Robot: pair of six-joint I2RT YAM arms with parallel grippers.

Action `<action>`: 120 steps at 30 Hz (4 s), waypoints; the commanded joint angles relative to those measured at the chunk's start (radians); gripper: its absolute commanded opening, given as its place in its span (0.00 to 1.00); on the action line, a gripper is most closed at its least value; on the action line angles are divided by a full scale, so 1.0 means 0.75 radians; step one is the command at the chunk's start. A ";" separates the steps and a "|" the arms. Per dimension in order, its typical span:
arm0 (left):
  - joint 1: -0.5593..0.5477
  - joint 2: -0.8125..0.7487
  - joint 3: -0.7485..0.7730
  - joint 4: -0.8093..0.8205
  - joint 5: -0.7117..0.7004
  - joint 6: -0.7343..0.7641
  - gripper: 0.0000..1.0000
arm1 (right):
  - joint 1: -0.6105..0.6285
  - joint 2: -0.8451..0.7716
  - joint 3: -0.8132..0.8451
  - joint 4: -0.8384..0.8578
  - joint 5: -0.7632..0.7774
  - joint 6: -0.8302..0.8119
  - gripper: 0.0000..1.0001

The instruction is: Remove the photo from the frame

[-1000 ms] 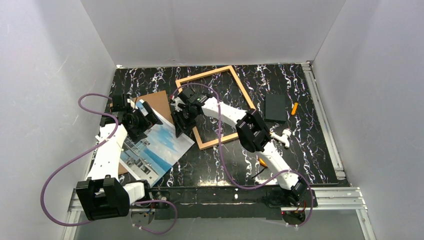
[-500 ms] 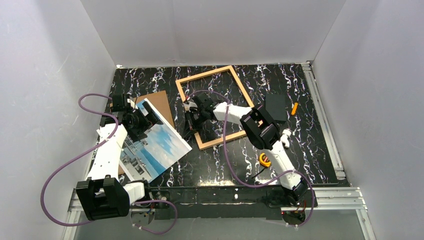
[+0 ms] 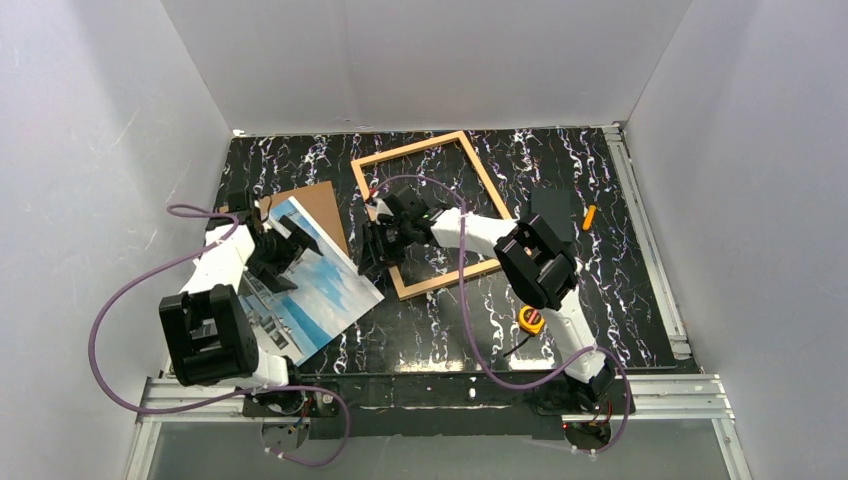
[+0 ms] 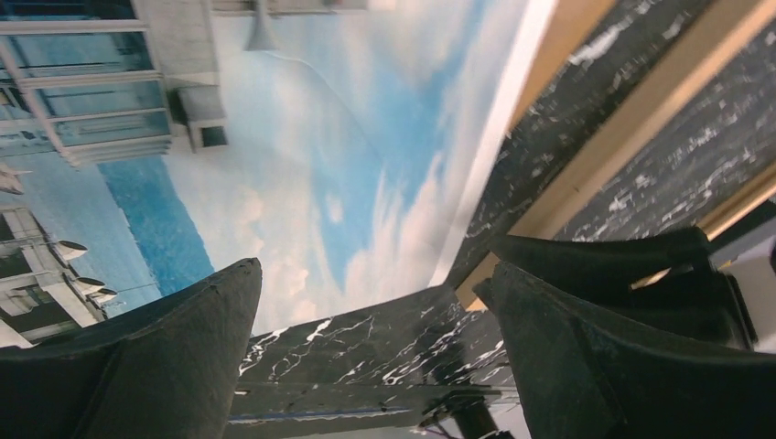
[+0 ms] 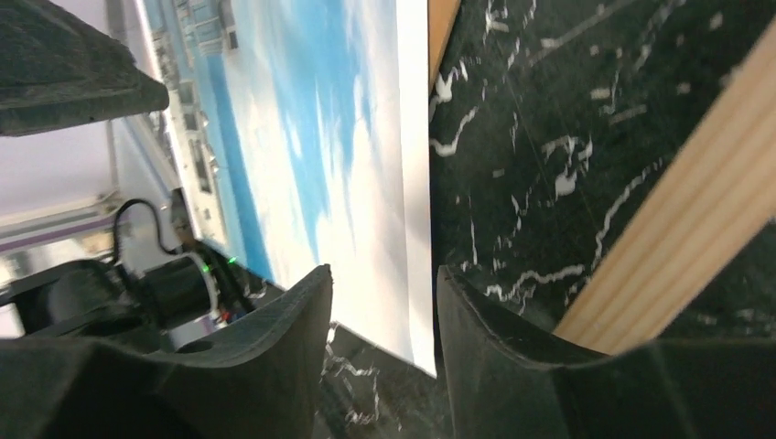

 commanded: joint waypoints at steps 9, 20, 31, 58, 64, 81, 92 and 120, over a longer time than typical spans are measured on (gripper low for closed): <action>0.093 0.182 -0.093 -0.100 -0.079 -0.128 0.98 | 0.118 0.118 0.262 -0.321 0.348 -0.203 0.62; 0.105 0.308 -0.104 -0.139 -0.110 -0.151 0.98 | 0.100 -0.067 -0.031 0.023 0.011 0.083 0.63; 0.105 0.319 -0.108 -0.133 -0.095 -0.150 0.98 | 0.038 -0.055 -0.321 0.860 -0.314 0.641 0.42; -0.044 -0.142 -0.028 0.033 0.134 0.043 0.98 | 0.056 -0.194 -0.591 0.937 0.209 0.728 0.01; -0.060 -0.216 -0.041 0.035 0.099 0.067 0.98 | 0.078 -0.111 -0.469 0.897 0.224 0.758 0.01; -0.063 -0.230 -0.071 0.061 0.119 0.043 0.98 | 0.239 -0.016 -0.186 0.550 0.553 0.710 0.16; -0.137 -0.262 -0.048 0.055 0.153 0.114 0.98 | 0.273 -0.415 -0.405 0.130 0.712 0.473 0.63; -0.684 -0.851 0.522 -0.507 -0.125 0.220 0.98 | 0.287 -2.204 -0.395 -1.474 1.762 0.068 0.86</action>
